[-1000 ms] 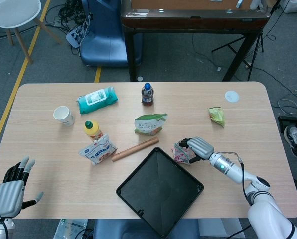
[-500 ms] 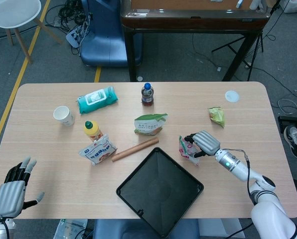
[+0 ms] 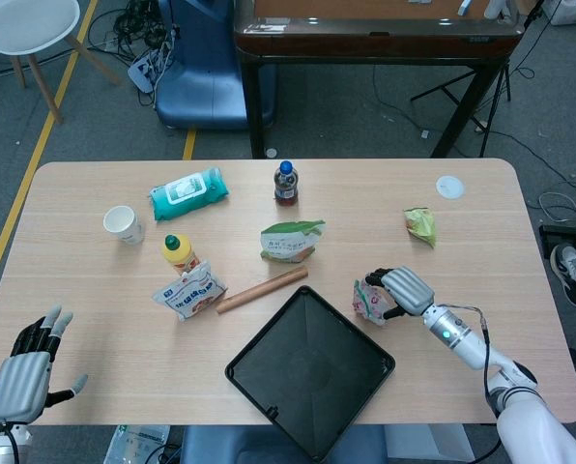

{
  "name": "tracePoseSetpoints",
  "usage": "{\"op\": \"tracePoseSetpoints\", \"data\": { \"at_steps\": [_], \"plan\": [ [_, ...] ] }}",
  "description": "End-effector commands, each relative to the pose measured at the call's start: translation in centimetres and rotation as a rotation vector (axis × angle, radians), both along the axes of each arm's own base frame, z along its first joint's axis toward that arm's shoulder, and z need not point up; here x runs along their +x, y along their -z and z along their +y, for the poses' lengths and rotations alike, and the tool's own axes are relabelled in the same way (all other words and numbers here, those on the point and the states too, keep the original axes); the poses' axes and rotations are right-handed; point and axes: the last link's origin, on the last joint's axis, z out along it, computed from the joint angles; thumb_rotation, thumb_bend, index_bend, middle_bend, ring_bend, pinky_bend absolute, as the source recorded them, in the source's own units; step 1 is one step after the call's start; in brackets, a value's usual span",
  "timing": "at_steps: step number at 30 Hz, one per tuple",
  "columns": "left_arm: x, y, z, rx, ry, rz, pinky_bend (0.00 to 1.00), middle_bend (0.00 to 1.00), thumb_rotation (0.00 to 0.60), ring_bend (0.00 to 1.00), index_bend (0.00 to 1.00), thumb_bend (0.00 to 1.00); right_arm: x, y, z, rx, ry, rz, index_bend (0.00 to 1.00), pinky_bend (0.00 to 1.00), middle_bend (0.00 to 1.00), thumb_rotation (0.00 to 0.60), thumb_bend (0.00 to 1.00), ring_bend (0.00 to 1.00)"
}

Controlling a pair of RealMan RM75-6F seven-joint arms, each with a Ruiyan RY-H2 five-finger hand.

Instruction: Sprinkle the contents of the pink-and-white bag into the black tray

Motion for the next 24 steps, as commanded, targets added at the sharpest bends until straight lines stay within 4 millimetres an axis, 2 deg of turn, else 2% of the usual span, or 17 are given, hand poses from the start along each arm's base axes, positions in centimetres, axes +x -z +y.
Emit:
{"op": "tracePoseSetpoints", "data": {
  "at_steps": [1,16,24],
  "plan": [
    [0.02,0.01,0.02,0.0,0.002,0.0,0.05,0.01,0.6,0.0,0.08,0.18,-0.13,-0.18,0.14,-0.004,0.013,-0.017,0.33,0.43,0.36,0.6,0.19,0.31],
    [-0.09,-0.08,0.0,0.002,-0.001,0.0,0.05,0.01,0.6,0.0,0.08,0.18,-0.5,-0.21,0.22,0.03,0.018,0.027,0.29,0.34,0.32,0.6,0.01,0.24],
    [-0.11,-0.01,0.0,0.0,-0.002,-0.002,0.05,0.01,0.6,0.0,0.08,0.18,-0.38,0.09,0.18,0.041,-0.011,0.08,0.28,0.32,0.31,0.6,0.0,0.23]
  ]
}}
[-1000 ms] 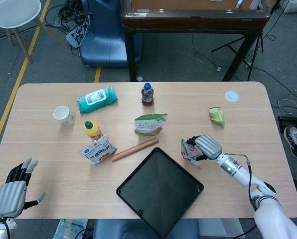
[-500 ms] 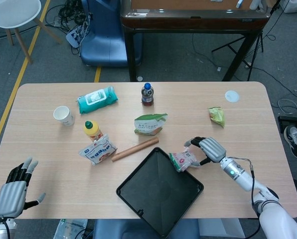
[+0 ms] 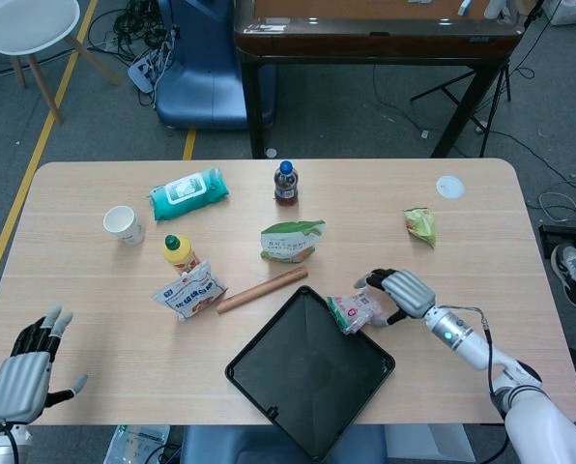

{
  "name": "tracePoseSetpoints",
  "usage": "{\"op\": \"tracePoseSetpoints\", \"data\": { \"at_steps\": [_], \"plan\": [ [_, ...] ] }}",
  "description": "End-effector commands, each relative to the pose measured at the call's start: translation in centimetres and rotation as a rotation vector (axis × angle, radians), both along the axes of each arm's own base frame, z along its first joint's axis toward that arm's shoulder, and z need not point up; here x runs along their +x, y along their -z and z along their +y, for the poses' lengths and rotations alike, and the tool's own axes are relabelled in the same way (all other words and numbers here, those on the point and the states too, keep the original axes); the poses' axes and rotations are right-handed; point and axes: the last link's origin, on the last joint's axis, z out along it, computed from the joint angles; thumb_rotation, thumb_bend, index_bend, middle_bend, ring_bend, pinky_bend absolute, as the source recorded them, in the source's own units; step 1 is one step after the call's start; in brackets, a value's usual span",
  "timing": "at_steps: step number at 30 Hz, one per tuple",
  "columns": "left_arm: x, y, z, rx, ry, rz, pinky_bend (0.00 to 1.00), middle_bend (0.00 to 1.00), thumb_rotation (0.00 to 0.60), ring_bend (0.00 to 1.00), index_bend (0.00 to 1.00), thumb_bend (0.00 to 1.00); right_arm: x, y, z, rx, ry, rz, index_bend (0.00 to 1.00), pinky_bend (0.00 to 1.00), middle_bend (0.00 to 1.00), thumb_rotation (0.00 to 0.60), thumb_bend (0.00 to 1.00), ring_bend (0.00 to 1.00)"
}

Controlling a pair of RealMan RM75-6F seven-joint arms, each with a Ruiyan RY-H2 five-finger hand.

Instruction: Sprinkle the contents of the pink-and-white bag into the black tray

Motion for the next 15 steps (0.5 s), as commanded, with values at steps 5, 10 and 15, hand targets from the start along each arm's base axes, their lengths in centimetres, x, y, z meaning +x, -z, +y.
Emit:
{"op": "tracePoseSetpoints", "data": {
  "at_steps": [5,10,15],
  "plan": [
    [-0.07,-0.08,-0.04,0.003,0.0,-0.001,0.05,0.01,0.6,0.0,0.08,0.18,-0.19,0.42,-0.12,-0.005,0.004,0.041,0.28,0.32,0.31,0.6,0.0,0.23],
    [-0.15,-0.08,-0.07,0.002,-0.001,-0.001,0.05,0.01,0.6,0.0,0.08,0.18,-0.32,0.68,-0.27,-0.003,0.012,0.064,0.28,0.32,0.32,0.6,0.01,0.23],
    [-0.15,-0.08,-0.08,0.005,0.001,-0.005,0.05,0.01,0.6,0.0,0.08,0.18,-0.06,1.1,-0.42,0.005,0.007,0.075,0.29,0.32,0.34,0.6,0.04,0.24]
  ]
}}
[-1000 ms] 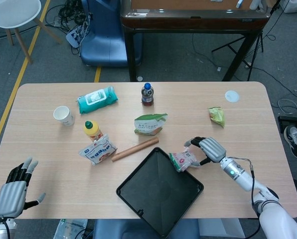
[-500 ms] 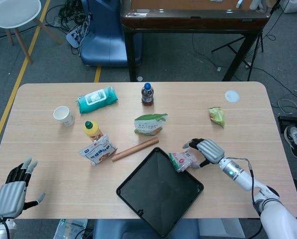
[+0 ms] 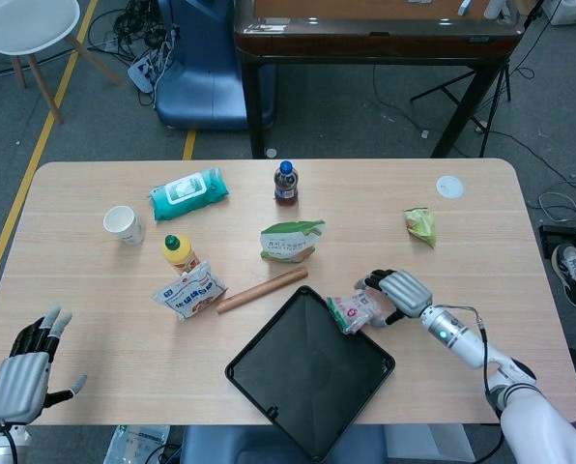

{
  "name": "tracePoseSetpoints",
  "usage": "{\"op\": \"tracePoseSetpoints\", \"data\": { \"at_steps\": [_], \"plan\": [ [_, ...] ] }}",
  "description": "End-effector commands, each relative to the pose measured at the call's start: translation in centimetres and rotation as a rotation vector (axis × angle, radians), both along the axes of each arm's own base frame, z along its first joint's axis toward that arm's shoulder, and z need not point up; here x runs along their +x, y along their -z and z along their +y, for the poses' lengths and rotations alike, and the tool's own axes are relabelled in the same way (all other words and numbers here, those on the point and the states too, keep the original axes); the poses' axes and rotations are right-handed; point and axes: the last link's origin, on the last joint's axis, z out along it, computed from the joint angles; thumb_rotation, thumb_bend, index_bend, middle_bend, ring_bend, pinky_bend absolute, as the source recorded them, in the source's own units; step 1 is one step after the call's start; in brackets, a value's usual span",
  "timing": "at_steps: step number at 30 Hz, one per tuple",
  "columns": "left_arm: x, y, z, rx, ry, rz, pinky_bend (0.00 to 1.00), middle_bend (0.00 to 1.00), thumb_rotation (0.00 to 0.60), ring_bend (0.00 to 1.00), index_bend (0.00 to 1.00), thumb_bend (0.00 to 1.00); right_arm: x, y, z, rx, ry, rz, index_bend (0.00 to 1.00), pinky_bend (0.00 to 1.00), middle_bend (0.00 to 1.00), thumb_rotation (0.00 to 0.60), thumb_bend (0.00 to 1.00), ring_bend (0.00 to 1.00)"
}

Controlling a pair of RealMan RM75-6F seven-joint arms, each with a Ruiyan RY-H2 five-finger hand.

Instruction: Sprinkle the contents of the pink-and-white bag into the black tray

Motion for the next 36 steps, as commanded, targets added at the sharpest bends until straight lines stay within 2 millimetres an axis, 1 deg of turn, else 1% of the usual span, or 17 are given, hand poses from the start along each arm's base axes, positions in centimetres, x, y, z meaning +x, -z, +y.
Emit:
{"op": "tracePoseSetpoints", "data": {
  "at_steps": [1,3,4,5,7,8,9,10,13,15,18,23,30,36],
  "plan": [
    [-0.1,0.0,-0.1,0.002,-0.002,-0.001,0.05,0.01,0.6,0.0,0.08,0.18,0.1,0.1,-0.1,0.003,-0.002,0.005,0.31,0.32,0.35,0.6,0.04,0.25],
    [-0.1,-0.1,-0.1,0.003,-0.003,-0.001,0.05,0.01,0.6,0.0,0.08,0.18,0.1,0.2,-0.2,0.005,0.0,0.007,0.35,0.32,0.37,0.6,0.08,0.26],
    [-0.1,-0.1,-0.1,0.004,-0.004,-0.002,0.05,0.01,0.6,0.0,0.08,0.18,0.2,0.2,-0.3,0.003,-0.001,0.007,0.37,0.32,0.39,0.6,0.13,0.28],
    [-0.1,-0.1,-0.2,0.004,-0.003,-0.003,0.05,0.01,0.6,0.0,0.08,0.18,0.2,0.2,-0.3,0.001,-0.003,0.013,0.4,0.32,0.41,0.6,0.19,0.3],
    [-0.2,-0.1,-0.2,0.005,-0.002,-0.003,0.05,0.01,0.6,0.0,0.08,0.18,0.3,0.2,-0.5,-0.007,-0.01,0.019,0.47,0.33,0.47,0.6,0.35,0.36],
    [-0.2,-0.1,-0.2,0.006,-0.002,-0.004,0.05,0.01,0.6,0.0,0.08,0.18,0.3,0.2,-0.5,-0.01,-0.013,0.023,0.49,0.34,0.48,0.6,0.4,0.38],
    [-0.2,-0.2,-0.2,0.006,-0.001,-0.005,0.05,0.01,0.6,0.0,0.08,0.18,0.4,0.2,-0.6,-0.015,-0.018,0.023,0.53,0.38,0.51,0.6,0.49,0.42],
    [-0.2,-0.2,-0.2,0.007,-0.001,-0.005,0.05,0.01,0.6,0.0,0.08,0.18,0.5,0.1,-0.6,-0.02,-0.021,0.023,0.55,0.4,0.53,0.6,0.55,0.45],
    [-0.1,-0.2,-0.2,0.008,0.001,-0.012,0.04,0.01,0.6,0.0,0.08,0.18,0.5,-0.2,-0.8,-0.034,-0.026,0.017,0.61,0.48,0.57,0.6,0.67,0.52],
    [-0.1,-0.2,-0.3,0.007,0.001,-0.015,0.04,0.01,0.6,0.0,0.08,0.18,0.5,-0.5,-0.9,-0.039,-0.03,0.014,0.62,0.51,0.58,0.6,0.71,0.54],
    [-0.1,-0.3,-0.2,0.007,0.004,-0.012,0.04,0.01,0.6,0.0,0.08,0.18,0.6,-1.2,-1.1,-0.054,-0.052,0.014,0.64,0.55,0.6,0.6,0.74,0.57],
    [0.2,-0.6,0.0,0.01,0.018,-0.002,0.04,0.01,0.6,0.0,0.08,0.18,1.5,-2.8,-1.4,-0.083,-0.141,0.023,0.65,0.57,0.6,0.6,0.74,0.58],
    [0.2,-1.0,0.0,0.021,0.022,0.003,0.04,0.01,0.6,0.0,0.08,0.18,3.8,-4.7,-1.6,-0.123,-0.326,0.089,0.66,0.58,0.61,0.6,0.74,0.59],
    [0.0,-1.3,-0.1,0.031,0.024,-0.004,0.04,0.01,0.6,0.0,0.08,0.18,6.1,-5.4,-1.0,-0.171,-0.462,0.171,0.67,0.58,0.62,0.6,0.74,0.59]
  ]
}}
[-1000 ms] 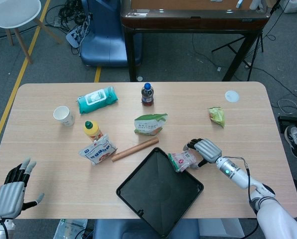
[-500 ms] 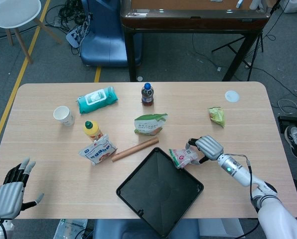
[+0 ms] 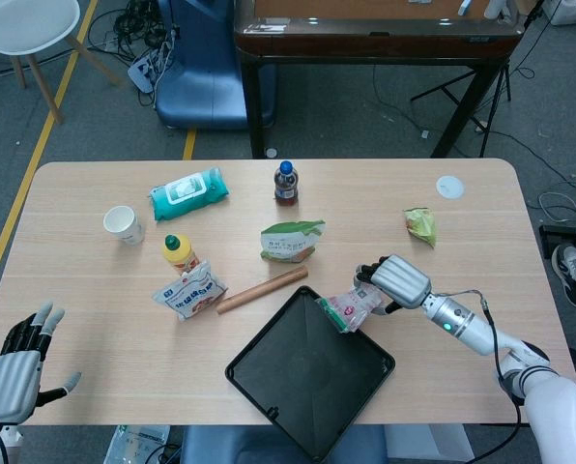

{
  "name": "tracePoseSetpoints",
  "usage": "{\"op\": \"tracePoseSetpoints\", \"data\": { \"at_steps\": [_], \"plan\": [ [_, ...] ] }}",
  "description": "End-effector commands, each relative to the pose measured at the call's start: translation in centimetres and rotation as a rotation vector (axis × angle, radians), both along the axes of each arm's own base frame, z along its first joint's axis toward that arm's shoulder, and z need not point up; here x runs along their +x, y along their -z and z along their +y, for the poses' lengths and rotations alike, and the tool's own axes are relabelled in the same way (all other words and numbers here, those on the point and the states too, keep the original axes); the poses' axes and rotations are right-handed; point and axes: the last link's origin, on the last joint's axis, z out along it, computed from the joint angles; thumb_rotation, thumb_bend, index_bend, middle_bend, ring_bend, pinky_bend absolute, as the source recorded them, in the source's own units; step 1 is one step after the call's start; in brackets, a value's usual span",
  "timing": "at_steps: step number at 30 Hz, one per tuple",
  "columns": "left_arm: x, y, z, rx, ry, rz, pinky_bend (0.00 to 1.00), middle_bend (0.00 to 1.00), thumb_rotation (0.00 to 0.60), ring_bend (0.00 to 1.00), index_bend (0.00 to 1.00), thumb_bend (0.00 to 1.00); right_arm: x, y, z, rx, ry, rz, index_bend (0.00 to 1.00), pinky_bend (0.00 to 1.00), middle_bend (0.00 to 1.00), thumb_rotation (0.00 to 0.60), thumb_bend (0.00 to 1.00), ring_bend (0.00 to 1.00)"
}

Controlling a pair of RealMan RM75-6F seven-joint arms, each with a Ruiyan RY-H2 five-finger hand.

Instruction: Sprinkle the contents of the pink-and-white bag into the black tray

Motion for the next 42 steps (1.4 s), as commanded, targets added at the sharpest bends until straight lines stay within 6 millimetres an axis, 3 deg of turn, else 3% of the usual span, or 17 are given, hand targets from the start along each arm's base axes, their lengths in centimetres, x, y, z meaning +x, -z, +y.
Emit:
{"op": "tracePoseSetpoints", "data": {
  "at_steps": [1,17,42],
  "plan": [
    [-0.2,0.0,-0.1,0.001,-0.001,-0.004,0.04,0.01,0.6,0.0,0.08,0.18,2.1,-0.8,0.3,-0.043,-0.113,0.061,0.67,0.58,0.62,0.6,0.74,0.59],
    [-1.1,0.0,-0.2,0.008,0.003,-0.035,0.04,0.01,0.6,0.0,0.08,0.18,4.8,0.8,1.8,-0.196,-0.269,0.203,0.68,0.58,0.63,0.6,0.74,0.61],
    [-1.4,0.0,-0.1,0.012,0.005,-0.042,0.04,0.01,0.6,0.0,0.08,0.18,4.6,3.5,3.4,-0.394,-0.491,0.299,0.71,0.58,0.65,0.6,0.74,0.62]
  ]
}}
